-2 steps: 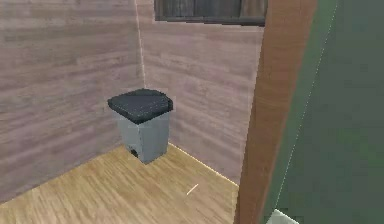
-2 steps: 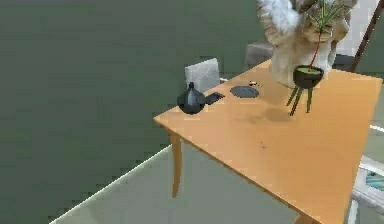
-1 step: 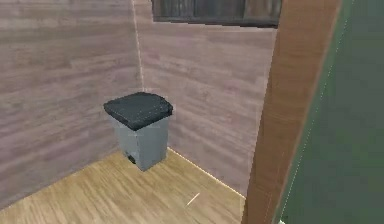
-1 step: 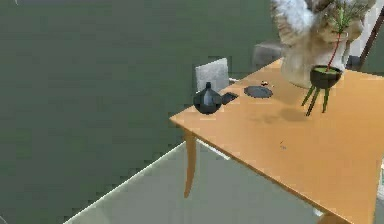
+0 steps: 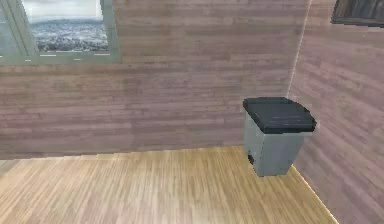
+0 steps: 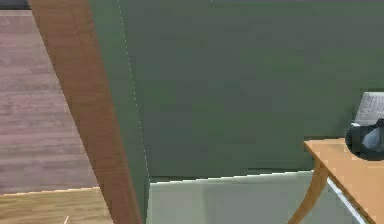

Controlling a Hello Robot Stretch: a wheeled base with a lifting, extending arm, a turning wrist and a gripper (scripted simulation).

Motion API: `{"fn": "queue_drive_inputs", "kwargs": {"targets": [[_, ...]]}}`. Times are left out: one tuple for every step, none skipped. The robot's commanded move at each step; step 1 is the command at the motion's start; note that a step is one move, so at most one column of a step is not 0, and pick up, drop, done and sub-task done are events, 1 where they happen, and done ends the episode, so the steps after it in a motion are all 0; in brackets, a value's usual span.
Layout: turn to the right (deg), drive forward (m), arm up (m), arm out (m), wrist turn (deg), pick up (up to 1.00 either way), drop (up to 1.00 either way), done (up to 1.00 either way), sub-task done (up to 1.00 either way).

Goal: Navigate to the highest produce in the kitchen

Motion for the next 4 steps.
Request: {"fn": "queue_drive_inputs", "kwargs": {"targets": [[-3.0, 0.0, 0.0, 0.0, 0.0, 0.0, 0.0, 0.0, 0.0], [0.0, 0.4, 0.0, 0.0, 0.0, 0.0, 0.0, 0.0, 0.0], [-45.0, 0.0, 0.0, 0.0, 0.0, 0.0, 0.0, 0.0, 0.0], [0.0, 0.35, 0.0, 0.0, 0.0, 0.0, 0.0, 0.0, 0.0]]}}
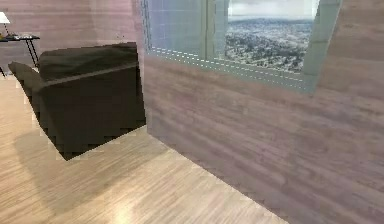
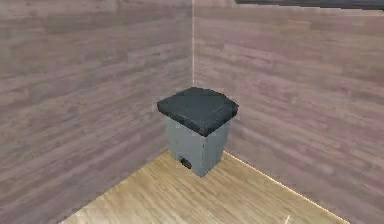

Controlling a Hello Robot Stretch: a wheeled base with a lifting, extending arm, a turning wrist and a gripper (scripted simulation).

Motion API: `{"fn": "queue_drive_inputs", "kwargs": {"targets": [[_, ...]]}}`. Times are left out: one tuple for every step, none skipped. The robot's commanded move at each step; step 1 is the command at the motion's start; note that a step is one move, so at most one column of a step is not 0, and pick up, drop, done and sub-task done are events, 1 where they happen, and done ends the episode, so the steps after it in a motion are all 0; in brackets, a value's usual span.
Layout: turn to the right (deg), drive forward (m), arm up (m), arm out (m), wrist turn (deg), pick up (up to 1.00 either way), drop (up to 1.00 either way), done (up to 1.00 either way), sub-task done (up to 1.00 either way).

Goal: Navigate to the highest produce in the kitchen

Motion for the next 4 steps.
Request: {"fn": "queue_drive_inputs", "kwargs": {"targets": [[-45.0, 0.0, 0.0, 0.0, 0.0, 0.0, 0.0, 0.0, 0.0], [-3.0, 0.0, 0.0, 0.0, 0.0, 0.0, 0.0, 0.0, 0.0], [0.0, 1.0, 0.0, 0.0, 0.0, 0.0, 0.0, 0.0, 0.0], [0.0, 0.6, 0.0, 0.0, 0.0, 0.0, 0.0, 0.0, 0.0]]}}
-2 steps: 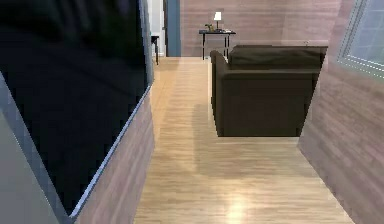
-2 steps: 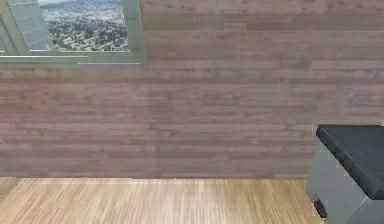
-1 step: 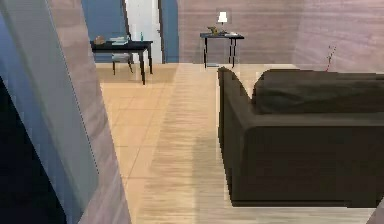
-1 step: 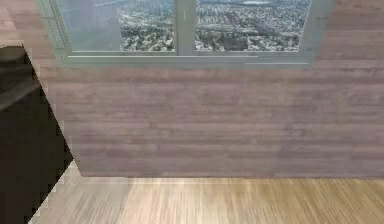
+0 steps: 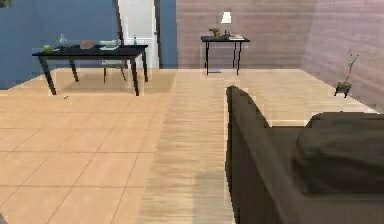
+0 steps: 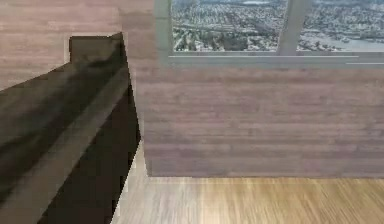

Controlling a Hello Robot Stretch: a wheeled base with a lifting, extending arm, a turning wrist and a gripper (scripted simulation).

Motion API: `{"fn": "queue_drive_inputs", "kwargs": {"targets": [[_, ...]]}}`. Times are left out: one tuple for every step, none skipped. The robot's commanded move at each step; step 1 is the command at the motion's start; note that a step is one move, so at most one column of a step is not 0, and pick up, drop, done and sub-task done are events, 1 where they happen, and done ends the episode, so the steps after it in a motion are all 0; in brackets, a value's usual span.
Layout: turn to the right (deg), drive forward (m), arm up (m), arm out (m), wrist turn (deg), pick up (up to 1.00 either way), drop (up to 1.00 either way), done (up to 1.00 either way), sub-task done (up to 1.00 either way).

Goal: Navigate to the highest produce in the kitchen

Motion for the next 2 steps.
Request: {"fn": "queue_drive_inputs", "kwargs": {"targets": [[-21.0, 0.0, 0.0, 0.0, 0.0, 0.0, 0.0, 0.0, 0.0], [0.0, 0.6, 0.0, 0.0, 0.0, 0.0, 0.0, 0.0, 0.0]]}}
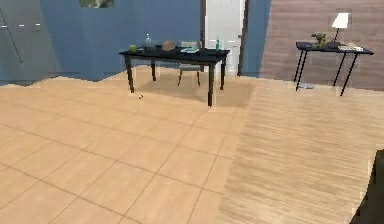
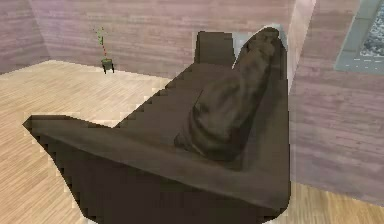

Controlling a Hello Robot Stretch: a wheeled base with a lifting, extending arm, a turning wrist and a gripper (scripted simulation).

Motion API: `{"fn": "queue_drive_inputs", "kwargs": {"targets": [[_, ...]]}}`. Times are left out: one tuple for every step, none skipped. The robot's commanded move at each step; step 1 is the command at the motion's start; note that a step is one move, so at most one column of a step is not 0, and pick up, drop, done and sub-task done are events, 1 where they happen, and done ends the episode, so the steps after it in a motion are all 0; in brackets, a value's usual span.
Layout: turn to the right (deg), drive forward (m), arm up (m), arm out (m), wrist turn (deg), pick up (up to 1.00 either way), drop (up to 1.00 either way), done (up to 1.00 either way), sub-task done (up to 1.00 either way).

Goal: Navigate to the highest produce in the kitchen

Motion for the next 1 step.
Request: {"fn": "queue_drive_inputs", "kwargs": {"targets": [[-6.0, 0.0, 0.0, 0.0, 0.0, 0.0, 0.0, 0.0, 0.0]]}}
